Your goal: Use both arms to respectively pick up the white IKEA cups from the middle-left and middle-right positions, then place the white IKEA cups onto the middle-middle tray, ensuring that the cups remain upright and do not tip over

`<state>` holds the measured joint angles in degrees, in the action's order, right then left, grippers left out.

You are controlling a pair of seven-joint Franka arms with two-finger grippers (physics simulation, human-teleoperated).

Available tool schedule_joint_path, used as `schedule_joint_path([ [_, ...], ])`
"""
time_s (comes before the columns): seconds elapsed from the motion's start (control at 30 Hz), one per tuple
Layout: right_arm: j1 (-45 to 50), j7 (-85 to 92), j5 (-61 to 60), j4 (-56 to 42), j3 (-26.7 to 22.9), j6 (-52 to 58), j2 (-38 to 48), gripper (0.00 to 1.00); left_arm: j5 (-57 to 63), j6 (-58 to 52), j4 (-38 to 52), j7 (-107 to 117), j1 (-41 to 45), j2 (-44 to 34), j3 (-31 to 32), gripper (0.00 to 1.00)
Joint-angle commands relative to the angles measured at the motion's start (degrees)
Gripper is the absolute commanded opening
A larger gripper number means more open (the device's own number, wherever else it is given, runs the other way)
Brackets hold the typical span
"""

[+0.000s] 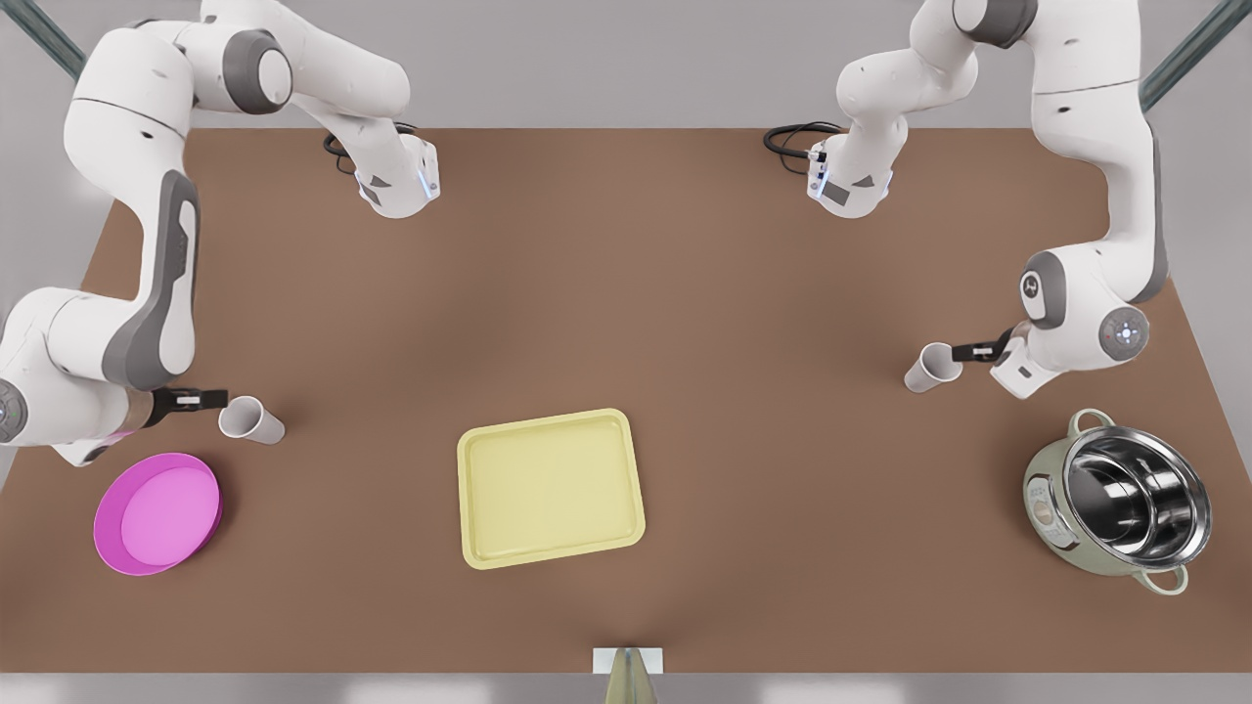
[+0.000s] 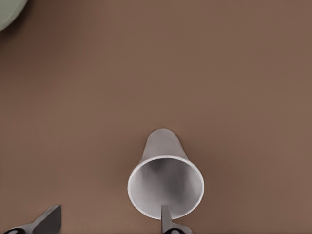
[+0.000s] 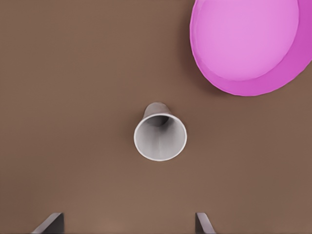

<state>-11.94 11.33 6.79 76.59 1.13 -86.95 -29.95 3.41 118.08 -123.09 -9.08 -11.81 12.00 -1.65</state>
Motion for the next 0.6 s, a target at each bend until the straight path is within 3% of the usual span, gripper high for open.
schedule_joint_path([
  [0.0,-1.1,2.6,-0.2,0.1,0.0,-5.9,-0.9,1.00,0.0,13.2,-2.8,-5.9,0.1,-0.1,-0.2,1.00],
  [0.27,-5.0,4.0,-0.3,0.3,0.1,-10.3,-6.9,1.00,-2.4,19.6,-5.7,-5.6,-0.1,3.9,-0.3,1.00],
  [0.3,-5.0,4.1,-0.2,0.3,0.1,-11.1,-7.3,1.00,-5.1,19.7,-5.7,-5.6,0.0,4.3,-0.3,0.73],
  [0.33,-5.0,4.1,-0.1,0.3,0.1,-12.5,-8.1,1.00,-5.3,19.6,-5.8,-5.6,0.0,4.3,-0.3,0.60],
  [0.43,-7.0,5.9,-0.5,4.1,0.5,-17.9,-8.2,1.00,-6.0,19.6,-6.4,-5.5,0.2,4.4,-0.3,0.59],
  [0.57,-7.5,6.4,-2.9,10.9,0.4,-21.9,-4.8,1.00,-7.8,18.5,-6.6,-5.5,0.6,4.1,-0.3,0.42],
])
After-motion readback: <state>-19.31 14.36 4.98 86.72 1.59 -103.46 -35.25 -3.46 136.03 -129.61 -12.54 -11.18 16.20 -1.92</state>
